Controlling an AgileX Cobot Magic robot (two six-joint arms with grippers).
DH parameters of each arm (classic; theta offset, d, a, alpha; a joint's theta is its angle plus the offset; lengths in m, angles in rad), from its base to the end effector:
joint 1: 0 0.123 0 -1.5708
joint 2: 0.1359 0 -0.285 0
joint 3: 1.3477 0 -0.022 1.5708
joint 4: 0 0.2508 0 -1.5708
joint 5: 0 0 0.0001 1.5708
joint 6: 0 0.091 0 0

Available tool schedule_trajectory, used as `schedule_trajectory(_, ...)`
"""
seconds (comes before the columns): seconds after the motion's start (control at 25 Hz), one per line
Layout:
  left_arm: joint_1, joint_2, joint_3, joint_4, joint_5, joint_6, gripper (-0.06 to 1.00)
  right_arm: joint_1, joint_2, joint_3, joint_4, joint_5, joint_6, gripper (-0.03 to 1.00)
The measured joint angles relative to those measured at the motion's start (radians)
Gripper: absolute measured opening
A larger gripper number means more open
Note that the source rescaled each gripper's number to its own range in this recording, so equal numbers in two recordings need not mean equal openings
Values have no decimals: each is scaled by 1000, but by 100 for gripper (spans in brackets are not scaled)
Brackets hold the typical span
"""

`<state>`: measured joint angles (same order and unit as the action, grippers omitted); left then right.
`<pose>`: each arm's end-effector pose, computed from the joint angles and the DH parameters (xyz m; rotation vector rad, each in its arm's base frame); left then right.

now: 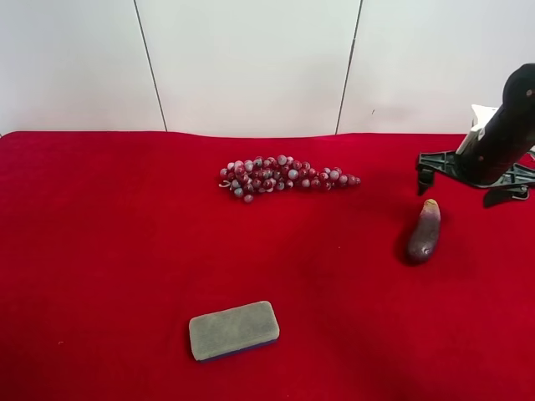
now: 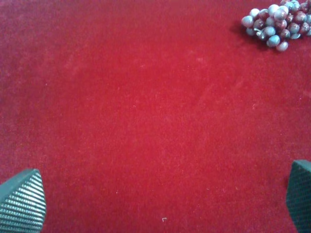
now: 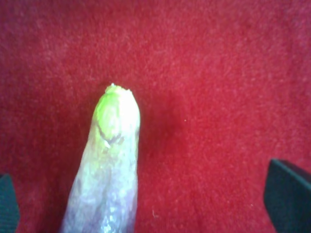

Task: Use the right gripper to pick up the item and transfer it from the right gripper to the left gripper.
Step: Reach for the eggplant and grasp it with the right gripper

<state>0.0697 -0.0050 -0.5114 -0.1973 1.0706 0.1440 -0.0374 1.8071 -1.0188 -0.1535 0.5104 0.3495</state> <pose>-0.0071 -0.0162 0.2809 0.0873 2.0217 -0.1007 0.3412 -0.0196 0.1587 0.3682 2.7472 -0.0579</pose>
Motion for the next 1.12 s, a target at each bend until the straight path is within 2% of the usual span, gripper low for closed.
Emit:
schedule_trajectory(0.44, 0, 0, 0, 0, 0, 0, 100, 0, 48, -44, 0, -37, 46, 100)
schedule_trajectory(1.12, 0, 0, 0, 0, 0, 0, 100, 0, 176, -44, 0, -117, 51, 100)
